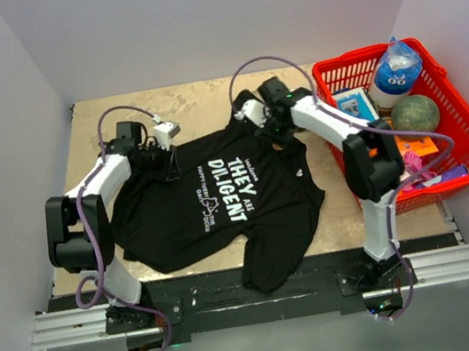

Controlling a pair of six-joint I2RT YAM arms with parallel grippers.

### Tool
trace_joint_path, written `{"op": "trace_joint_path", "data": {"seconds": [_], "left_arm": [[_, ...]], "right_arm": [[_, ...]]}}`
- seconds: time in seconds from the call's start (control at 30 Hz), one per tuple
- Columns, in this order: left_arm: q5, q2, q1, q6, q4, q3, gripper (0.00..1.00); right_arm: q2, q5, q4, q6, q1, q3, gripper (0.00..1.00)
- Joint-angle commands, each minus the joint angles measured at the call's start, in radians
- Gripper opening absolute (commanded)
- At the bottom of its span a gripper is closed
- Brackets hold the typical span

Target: Remove the brooch from the garment

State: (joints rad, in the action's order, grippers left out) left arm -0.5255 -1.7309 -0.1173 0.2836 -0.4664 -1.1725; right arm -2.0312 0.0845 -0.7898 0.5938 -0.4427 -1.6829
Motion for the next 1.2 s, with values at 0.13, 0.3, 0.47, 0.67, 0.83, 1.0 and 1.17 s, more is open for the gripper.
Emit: {"op": "trace_joint_path", "data": {"seconds": [0.13, 0.3, 0.47, 0.67, 0.83, 1.0, 1.17], "left_arm": [[-0.025, 0.048, 0.002, 0.075, -0.003, 0.047, 0.29], [0.018, 0.025, 0.002, 0.121, -0.057, 0.022, 0.29], [0.045, 0.001, 0.002, 0.127, -0.100, -0.007, 0.29], [0.044, -0.030, -0.001, 0.114, -0.127, -0.003, 0.28], [0.067, -0.055, -0.005, 0.115, -0.141, -0.026, 0.28], [0.090, -0.056, -0.007, 0.120, -0.146, -0.033, 0.27], [0.088, -0.053, -0.007, 0.124, -0.152, -0.018, 0.27]], "right_arm": [[0.259, -0.308, 0.306, 0.520, 0.116, 0.325, 0.61], [0.246, -0.413, 0.345, 0.638, 0.150, 0.350, 0.60], [0.206, -0.471, 0.354, 0.748, 0.153, 0.373, 0.59], [0.131, -0.499, 0.344, 0.850, 0.170, 0.335, 0.56], [0.082, -0.519, 0.297, 0.905, 0.183, 0.292, 0.54], [0.075, -0.506, 0.351, 0.945, 0.190, 0.322, 0.53], [0.052, -0.519, 0.307, 0.925, 0.205, 0.252, 0.51]]}}
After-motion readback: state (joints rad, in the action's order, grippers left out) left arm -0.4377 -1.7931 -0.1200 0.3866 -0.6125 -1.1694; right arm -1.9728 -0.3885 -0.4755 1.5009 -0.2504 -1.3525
